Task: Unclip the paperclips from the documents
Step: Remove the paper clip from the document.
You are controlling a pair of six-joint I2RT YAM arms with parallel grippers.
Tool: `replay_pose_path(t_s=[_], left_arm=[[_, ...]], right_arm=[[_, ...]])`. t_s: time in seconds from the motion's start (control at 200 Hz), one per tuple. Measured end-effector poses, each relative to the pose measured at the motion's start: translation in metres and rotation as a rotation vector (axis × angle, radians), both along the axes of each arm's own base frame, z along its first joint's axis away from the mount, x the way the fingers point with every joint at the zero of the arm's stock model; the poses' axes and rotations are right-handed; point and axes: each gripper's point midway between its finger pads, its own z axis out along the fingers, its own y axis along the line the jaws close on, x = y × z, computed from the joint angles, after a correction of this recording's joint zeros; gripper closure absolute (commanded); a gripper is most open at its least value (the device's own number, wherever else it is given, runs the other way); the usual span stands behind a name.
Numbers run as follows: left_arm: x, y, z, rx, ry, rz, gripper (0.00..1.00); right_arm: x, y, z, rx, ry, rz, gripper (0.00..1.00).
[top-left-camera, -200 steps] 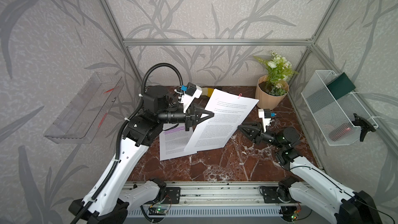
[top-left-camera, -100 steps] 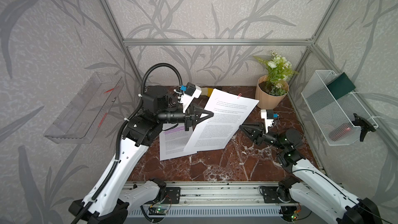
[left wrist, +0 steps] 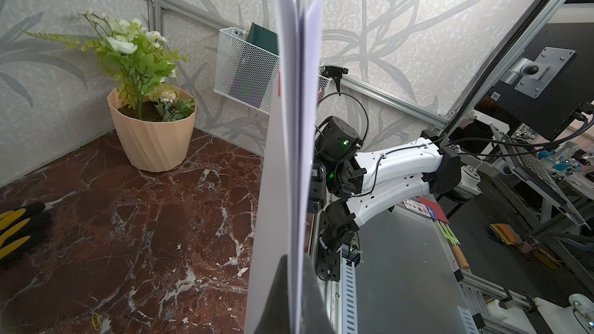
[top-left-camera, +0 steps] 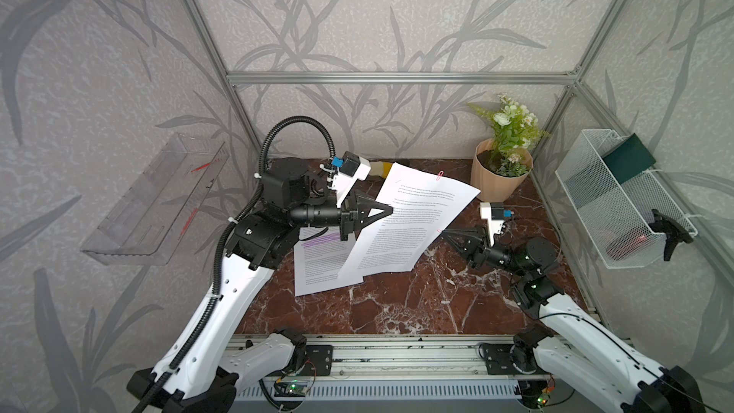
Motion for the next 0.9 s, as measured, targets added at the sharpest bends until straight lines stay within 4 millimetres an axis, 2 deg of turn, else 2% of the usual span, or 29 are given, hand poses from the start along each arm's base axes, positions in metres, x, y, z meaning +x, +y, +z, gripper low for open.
replay_pose_path(t_s=[0.54,0.9], left_arm=[[0.007,0.006,-0.009,0.024,0.014,0.028,1.00],[0.012,0.021,-0.006,0.039,-0.029,0.089,1.00]], right_arm=[[-0.007,-0.003,-0.009,-0.002,0.006,-0.001,0.97],[0.004,-0.016,-0.038,-0.053,0.093,-0.074,0.97]])
